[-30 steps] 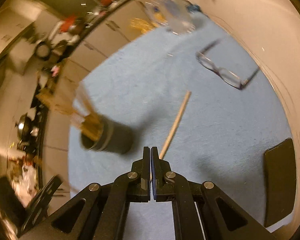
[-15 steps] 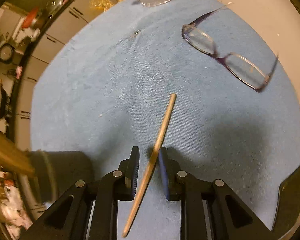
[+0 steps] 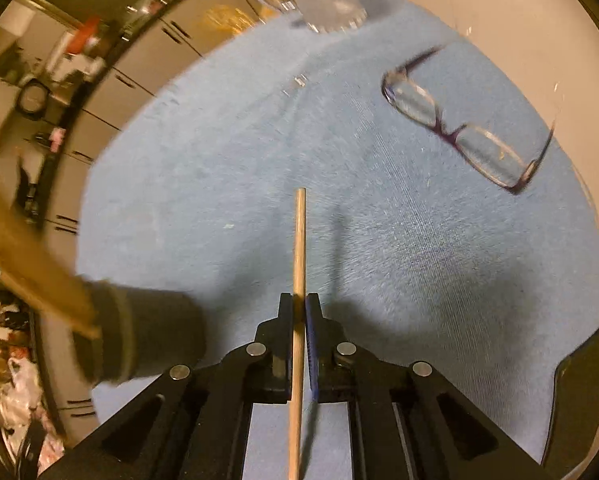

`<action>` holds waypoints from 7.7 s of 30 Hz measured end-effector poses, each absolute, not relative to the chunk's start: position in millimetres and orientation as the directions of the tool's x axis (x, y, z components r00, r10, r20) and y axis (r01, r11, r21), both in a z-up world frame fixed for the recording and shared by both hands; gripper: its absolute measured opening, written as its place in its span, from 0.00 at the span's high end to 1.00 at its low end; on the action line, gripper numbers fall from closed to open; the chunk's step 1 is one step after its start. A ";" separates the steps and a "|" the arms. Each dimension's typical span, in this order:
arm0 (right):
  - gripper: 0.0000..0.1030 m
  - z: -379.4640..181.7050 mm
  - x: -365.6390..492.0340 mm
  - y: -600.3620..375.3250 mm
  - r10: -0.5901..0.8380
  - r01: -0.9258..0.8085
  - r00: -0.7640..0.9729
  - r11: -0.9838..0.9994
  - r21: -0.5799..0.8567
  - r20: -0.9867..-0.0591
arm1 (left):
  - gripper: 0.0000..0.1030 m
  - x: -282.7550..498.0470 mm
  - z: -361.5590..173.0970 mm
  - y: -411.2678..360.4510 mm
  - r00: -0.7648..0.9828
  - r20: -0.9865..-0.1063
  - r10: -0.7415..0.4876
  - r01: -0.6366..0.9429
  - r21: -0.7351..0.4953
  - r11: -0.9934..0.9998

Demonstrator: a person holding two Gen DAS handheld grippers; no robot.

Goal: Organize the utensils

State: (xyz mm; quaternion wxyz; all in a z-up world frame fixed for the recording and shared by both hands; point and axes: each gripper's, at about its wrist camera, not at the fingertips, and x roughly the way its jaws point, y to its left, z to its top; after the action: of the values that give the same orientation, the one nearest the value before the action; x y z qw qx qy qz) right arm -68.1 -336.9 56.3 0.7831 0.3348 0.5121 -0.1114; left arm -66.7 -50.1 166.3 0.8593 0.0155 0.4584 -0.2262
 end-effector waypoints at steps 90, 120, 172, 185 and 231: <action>0.95 119.7 -115.8 -391.3 0.157 0.504 0.612 0.678 0.535 -0.775 | 0.94 -87.1 195.0 -50.4 0.526 -0.765 -0.371 0.393 -0.167 0.904; 0.93 84.1 -80.9 -401.7 0.097 0.558 0.587 0.671 0.488 -0.804 | 0.94 -65.5 188.0 -47.4 0.506 -0.772 -0.384 0.395 -0.189 0.899; 0.93 193.8 -14.5 -198.2 -0.170 0.326 0.848 0.914 0.242 -0.501 | 0.93 16.8 231.0 -63.7 0.484 -0.704 -0.519 0.487 -0.276 0.829; 0.82 200.3 -50.5 -216.0 -0.088 0.284 0.832 0.916 0.284 -0.547 | 0.93 12.5 227.6 -69.1 0.490 -0.721 -0.489 0.476 -0.249 0.844; 0.36 205.8 -212.2 -222.1 -0.068 0.210 0.751 0.968 0.140 -0.657 | 0.29 -126.9 203.2 -38.5 0.688 -0.713 -0.136 0.216 0.021 0.976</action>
State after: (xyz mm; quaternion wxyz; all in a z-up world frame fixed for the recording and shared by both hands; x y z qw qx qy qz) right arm -212.2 -222.1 205.8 0.9301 0.1028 0.3447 -0.0748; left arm -126.9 -38.5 203.2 0.9172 0.0517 0.3832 -0.0960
